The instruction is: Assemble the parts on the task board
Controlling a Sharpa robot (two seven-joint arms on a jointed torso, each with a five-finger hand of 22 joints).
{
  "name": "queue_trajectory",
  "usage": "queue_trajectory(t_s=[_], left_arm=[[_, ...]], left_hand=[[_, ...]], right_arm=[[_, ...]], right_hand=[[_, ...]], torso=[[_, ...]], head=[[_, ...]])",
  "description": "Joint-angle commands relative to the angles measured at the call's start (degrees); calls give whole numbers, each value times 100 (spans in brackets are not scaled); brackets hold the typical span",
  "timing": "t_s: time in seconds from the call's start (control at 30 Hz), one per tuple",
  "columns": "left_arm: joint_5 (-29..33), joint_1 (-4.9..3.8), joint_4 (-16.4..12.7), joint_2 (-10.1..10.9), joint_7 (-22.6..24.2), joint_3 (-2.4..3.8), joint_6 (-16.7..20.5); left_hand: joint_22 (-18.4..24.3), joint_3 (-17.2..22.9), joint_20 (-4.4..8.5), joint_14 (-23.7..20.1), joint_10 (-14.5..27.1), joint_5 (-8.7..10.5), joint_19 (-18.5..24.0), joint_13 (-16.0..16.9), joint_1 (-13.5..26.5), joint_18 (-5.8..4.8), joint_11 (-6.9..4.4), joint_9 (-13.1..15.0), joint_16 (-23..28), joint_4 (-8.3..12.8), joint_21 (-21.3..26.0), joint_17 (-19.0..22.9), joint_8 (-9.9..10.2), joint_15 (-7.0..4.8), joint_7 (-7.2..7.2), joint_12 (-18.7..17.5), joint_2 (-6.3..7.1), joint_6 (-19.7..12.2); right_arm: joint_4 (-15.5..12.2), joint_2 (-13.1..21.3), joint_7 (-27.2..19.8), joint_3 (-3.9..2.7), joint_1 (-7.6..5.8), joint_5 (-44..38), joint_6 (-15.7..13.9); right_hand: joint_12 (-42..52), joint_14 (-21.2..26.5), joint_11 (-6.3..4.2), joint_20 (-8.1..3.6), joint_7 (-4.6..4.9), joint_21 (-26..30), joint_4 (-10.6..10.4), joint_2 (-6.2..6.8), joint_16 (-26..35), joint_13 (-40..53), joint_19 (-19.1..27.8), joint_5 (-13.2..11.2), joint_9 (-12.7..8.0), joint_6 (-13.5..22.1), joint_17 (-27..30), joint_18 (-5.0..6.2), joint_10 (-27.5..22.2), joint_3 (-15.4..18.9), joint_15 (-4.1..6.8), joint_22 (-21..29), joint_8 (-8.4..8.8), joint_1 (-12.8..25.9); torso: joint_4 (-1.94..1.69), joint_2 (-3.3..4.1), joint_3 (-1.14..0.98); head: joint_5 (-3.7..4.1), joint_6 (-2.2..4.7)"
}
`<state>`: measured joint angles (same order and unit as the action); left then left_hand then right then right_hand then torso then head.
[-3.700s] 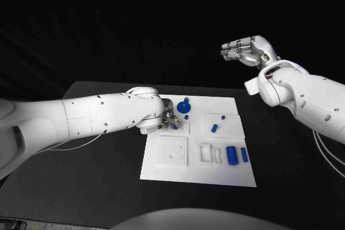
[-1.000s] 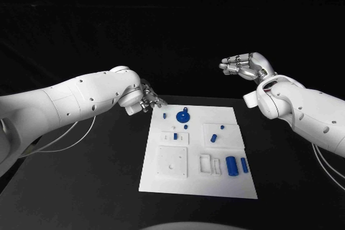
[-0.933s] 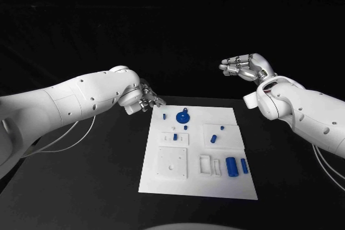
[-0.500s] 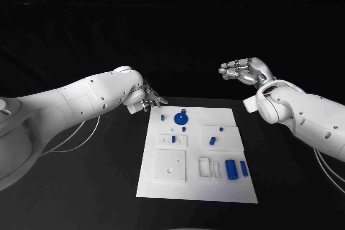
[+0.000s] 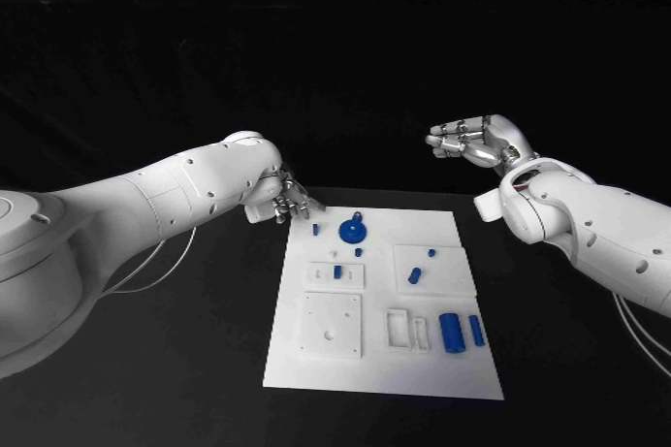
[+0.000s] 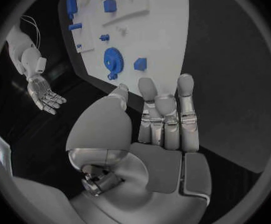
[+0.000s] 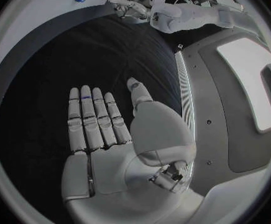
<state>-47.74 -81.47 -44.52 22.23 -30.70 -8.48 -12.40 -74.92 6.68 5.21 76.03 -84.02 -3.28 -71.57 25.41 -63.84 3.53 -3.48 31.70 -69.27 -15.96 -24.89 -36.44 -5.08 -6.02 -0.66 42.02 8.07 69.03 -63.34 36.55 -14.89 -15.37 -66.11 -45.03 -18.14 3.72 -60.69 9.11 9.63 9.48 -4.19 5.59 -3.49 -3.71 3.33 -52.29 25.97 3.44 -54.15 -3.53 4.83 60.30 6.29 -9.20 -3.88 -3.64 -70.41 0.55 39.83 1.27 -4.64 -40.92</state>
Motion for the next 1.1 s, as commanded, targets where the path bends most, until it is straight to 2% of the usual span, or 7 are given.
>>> queue_trajectory(t_s=[0.03, 0.2, 0.6, 0.67, 0.7, 0.8, 1.1], left_arm=[[-112, 8, 27, -22, 124, 3, -298], [-121, 15, 36, -22, 140, 2, -351], [-77, 18, 2, -5, 204, 1, -550], [-37, 18, -13, -3, 209, 1, -611], [-16, 18, -21, -4, 206, 0, -626], [22, 19, -38, -11, 200, -1, -663], [51, 24, -54, -16, 160, -7, -762]], left_hand=[[-112, -2, 60, -35, -146, 8, 1, 14, 8, -103, -8, 254, -44, -1, 21, -7, -76, -9, 27, -27, 35, 25], [-113, 5, 74, -16, -154, 9, -5, 46, 29, -113, -30, 852, -88, -4, -1, -33, -105, -25, 61, -21, 27, 9], [-116, 20, 51, 76, -201, -55, -9, 56, 4, -77, -63, 1274, -258, 14, -103, -310, -56, -35, 98, 96, 22, 67], [-116, 9, 45, 74, -197, -199, 0, 50, -4, -71, -62, 1302, -266, 54, -118, -325, -44, -35, 98, 110, 19, 66], [-115, -10, 51, 68, -190, -450, 5, 47, -35, -72, -60, 1315, -261, 72, -121, -318, -40, -35, 97, 108, 59, 62], [-116, -35, 64, 74, -189, -802, 7, 51, -60, -83, -67, 1347, -280, 169, -139, -350, -29, -40, 103, 125, -53, 53], [-112, -58, 79, 72, -180, -889, 25, 46, 29, -98, -71, 1404, -288, 363, -180, -366, 14, -44, 109, 142, -171, 53]], right_arm=[[-11, 0, -10, -5, -5, 68, 134], [-11, 4, -9, -6, -7, 80, 131], [32, -33, -6, -6, -8, 82, 130], [48, -46, -1, -6, -8, 81, 134], [56, -52, 0, -6, -7, 81, 137], [75, -75, 5, -6, -7, 79, 145], [87, -90, 8, -6, -7, 65, 145]], right_hand=[[-28, 53, -9, -5, -14, -10, -31, 5, 17, -1, 33, 38, -7, 42, 8, 76, -44, -8, 1, 8, 27, 37], [-28, 54, -10, -4, -13, -11, -49, 9, 17, -1, 37, 51, -7, 48, 8, 76, -47, -2, 0, 8, 27, 28], [-27, 60, -9, -3, -14, -11, -68, 12, 18, -1, 41, 63, -7, 47, 9, 76, -47, 3, 0, 8, 27, 13], [-28, 61, -8, -2, -13, -13, -94, 19, 17, -1, 44, 75, -8, 60, 8, 77, -51, 5, -2, 8, 28, -11], [-28, 62, -8, -1, -13, -12, -88, 20, 18, -1, 46, 68, -7, 62, 8, 76, -51, 0, -2, 8, 27, -25], [-28, 62, -8, -1, -13, -12, -87, 20, 18, -1, 46, 67, -7, 62, 8, 76, -51, 0, -2, 8, 27, -27], [-29, 67, -6, 0, -11, -12, -82, 26, 18, -1, 51, 67, -8, 73, 9, 76, -56, -9, -3, 8, 28, -42]], torso=[[12, 26, 9], [14, 45, 4], [4, 39, 3], [4, 38, 5], [5, 39, 8], [8, 43, 13], [5, 45, 10]], head=[[8, -11], [3, -9], [1, -43], [5, -41], [1, -37], [2, -40], [-7, -40]])
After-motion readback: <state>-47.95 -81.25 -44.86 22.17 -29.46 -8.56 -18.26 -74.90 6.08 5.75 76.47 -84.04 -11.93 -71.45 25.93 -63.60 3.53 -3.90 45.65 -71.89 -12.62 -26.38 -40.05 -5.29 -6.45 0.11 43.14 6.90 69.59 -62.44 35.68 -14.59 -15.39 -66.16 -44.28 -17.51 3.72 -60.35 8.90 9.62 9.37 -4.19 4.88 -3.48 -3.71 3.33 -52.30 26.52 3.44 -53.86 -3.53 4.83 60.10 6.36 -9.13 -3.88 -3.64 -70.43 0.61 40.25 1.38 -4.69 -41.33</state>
